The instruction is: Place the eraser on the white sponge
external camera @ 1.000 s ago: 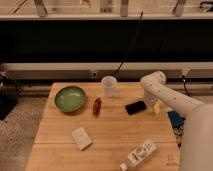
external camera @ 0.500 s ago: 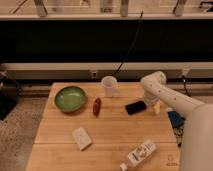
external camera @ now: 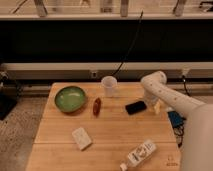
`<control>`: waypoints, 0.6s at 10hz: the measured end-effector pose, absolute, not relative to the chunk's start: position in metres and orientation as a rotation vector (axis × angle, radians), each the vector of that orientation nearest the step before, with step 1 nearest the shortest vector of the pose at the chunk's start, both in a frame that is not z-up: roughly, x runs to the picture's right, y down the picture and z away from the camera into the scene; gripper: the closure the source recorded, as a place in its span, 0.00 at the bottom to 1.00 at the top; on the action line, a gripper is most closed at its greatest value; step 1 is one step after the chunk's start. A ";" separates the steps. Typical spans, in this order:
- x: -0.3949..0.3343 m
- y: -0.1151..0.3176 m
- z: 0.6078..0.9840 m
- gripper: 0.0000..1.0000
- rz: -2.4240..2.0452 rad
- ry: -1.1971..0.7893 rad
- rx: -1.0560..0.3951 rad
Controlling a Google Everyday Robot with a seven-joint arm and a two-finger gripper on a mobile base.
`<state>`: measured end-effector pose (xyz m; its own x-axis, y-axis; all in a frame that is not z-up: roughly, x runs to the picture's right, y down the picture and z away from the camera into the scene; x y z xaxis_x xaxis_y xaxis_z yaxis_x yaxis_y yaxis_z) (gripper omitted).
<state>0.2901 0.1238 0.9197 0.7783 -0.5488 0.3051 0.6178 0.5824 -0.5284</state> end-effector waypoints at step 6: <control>0.258 0.110 0.901 0.20 -0.643 -0.155 -0.633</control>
